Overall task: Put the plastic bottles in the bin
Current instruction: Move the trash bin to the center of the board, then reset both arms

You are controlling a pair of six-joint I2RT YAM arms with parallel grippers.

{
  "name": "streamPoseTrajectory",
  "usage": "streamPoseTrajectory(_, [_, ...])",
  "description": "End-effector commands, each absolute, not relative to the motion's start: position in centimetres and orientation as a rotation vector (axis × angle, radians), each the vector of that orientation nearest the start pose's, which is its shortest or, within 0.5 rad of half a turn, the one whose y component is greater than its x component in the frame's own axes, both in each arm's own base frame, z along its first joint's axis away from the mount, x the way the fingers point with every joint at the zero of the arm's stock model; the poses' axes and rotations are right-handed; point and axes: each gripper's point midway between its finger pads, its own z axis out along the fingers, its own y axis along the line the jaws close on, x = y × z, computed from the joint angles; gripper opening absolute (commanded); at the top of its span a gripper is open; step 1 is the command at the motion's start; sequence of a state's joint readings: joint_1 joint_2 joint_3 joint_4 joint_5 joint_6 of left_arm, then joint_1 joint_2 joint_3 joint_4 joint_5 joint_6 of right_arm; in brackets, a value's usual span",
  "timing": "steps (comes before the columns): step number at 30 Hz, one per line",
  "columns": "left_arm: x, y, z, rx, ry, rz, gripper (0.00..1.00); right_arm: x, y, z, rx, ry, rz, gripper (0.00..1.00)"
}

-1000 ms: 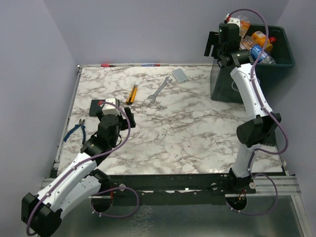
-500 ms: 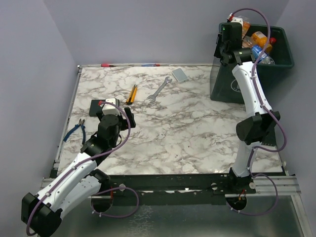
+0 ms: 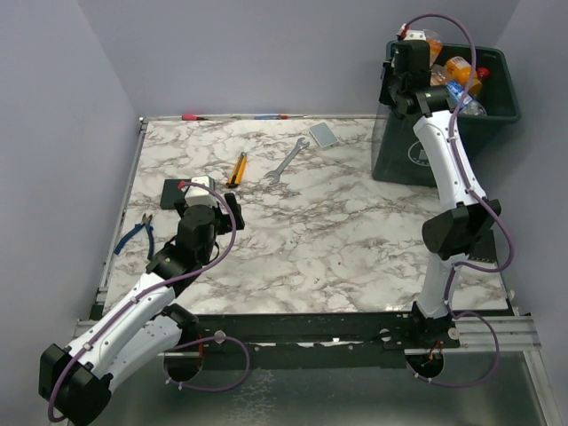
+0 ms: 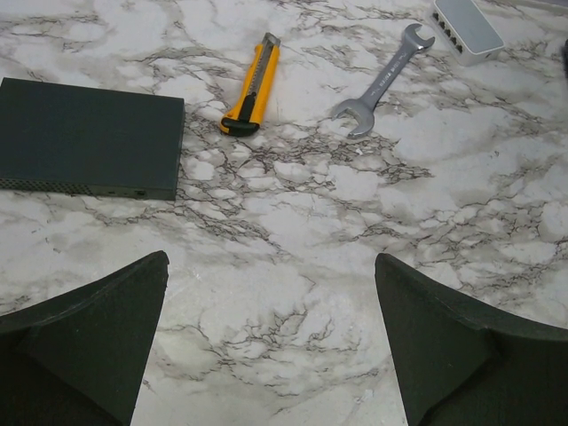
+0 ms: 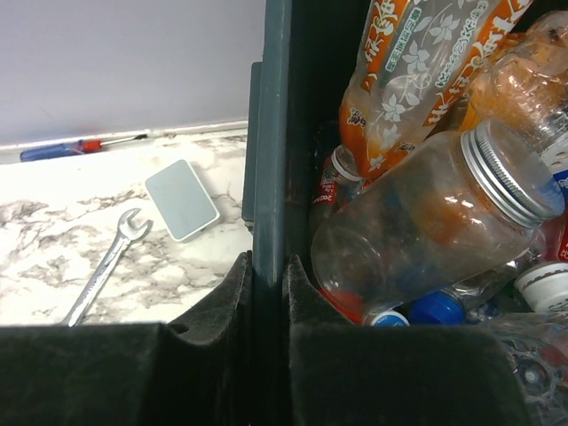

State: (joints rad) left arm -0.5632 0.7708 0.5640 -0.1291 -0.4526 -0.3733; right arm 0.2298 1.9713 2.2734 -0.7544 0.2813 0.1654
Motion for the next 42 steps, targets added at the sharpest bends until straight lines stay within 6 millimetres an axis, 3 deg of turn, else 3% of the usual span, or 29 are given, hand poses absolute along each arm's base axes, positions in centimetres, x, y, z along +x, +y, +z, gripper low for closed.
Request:
streamPoseTrajectory(1, [28.3, -11.0, 19.0, -0.111, 1.876, -0.239, 0.99, 51.9, 17.6, 37.2, -0.087, 1.943, 0.263, 0.0])
streamPoseTrajectory(8, [28.3, -10.8, 18.9, -0.113, 1.875, -0.231, 0.99, 50.6, 22.8, 36.8, -0.197, 1.944, 0.314, 0.0])
streamPoseTrajectory(13, [28.4, -10.8, 18.7, -0.112, 1.881, -0.225, 0.99, 49.9, 24.8, 36.8, -0.235, 1.939, 0.33, 0.0])
streamPoseTrajectory(16, [28.5, -10.9, 18.6, -0.111, 1.886, -0.222, 0.99, 49.9, 24.8, 36.6, -0.226, 1.947, 0.321, 0.01])
streamPoseTrajectory(18, [28.4, -10.9, 18.6, -0.11, 1.885, -0.222, 0.99, 49.8, 24.6, 36.9, -0.217, 1.943, 0.316, 0.13])
streamPoseTrajectory(22, [28.4, -10.8, 18.6, -0.111, 1.886, -0.22, 0.99, 49.2, 24.0, 38.6, -0.19, 1.91, 0.318, 0.59])
streamPoseTrajectory(24, [28.5, -10.8, 18.6, -0.11, 1.886, -0.219, 0.99, 48.6, 23.7, 40.1, -0.17, 1.883, 0.327, 0.7])
streamPoseTrajectory(27, [28.5, -10.7, 18.7, -0.122, 1.883, -0.215, 0.99, 47.0, 22.9, 43.3, -0.133, 1.823, 0.369, 0.78])
streamPoseTrajectory(31, [28.7, -10.3, 19.0, -0.181, 1.869, -0.207, 0.99, 43.0, 22.0, 48.7, -0.106, 1.689, 0.488, 0.91])
streamPoseTrajectory(35, [29.1, -9.2, 19.6, -0.297, 1.834, -0.182, 0.99, 36.3, 21.4, 52.3, -0.175, 1.496, 0.665, 1.0])
streamPoseTrajectory(38, [29.3, -8.4, 20.1, -0.39, 1.804, -0.169, 0.99, 31.1, 19.5, 52.6, -0.194, 1.361, 0.723, 1.0])
streamPoseTrajectory(42, [29.5, -8.1, 20.3, -0.495, 1.784, -0.171, 0.99, 25.8, 16.7, 49.6, -0.193, 1.3, 0.725, 1.0])
